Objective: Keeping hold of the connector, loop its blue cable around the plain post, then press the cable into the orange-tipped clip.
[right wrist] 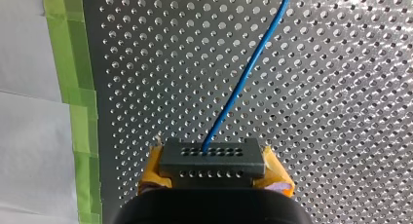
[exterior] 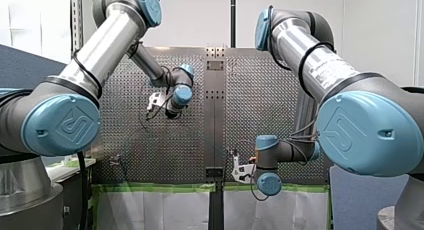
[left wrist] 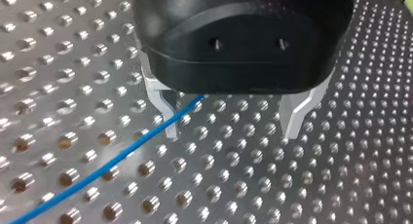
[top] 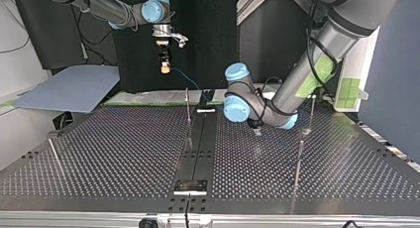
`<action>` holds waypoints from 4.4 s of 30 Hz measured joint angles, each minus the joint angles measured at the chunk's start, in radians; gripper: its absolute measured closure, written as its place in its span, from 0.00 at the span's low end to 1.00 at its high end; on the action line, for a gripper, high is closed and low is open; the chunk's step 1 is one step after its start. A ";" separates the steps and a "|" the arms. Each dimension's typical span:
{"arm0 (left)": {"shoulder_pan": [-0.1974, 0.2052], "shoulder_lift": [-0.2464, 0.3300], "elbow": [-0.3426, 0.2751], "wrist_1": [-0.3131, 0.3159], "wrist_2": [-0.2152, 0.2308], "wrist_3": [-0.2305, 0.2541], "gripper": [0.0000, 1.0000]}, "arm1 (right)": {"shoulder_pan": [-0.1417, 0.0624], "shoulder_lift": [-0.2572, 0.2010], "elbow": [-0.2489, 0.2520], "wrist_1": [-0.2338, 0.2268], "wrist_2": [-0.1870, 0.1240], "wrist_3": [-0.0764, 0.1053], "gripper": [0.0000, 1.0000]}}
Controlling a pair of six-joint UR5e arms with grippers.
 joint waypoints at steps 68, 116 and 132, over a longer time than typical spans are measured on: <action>-0.145 -0.276 -0.007 0.162 0.191 -0.127 0.00 | 0.009 0.000 0.000 0.014 -0.011 -0.006 1.00; -0.149 -0.277 -0.069 0.283 0.469 -0.455 0.00 | 0.006 0.000 -0.024 0.054 -0.046 -0.047 1.00; -0.129 -0.277 -0.140 0.438 0.612 -0.563 0.00 | 0.007 0.000 -0.027 0.060 -0.050 -0.049 1.00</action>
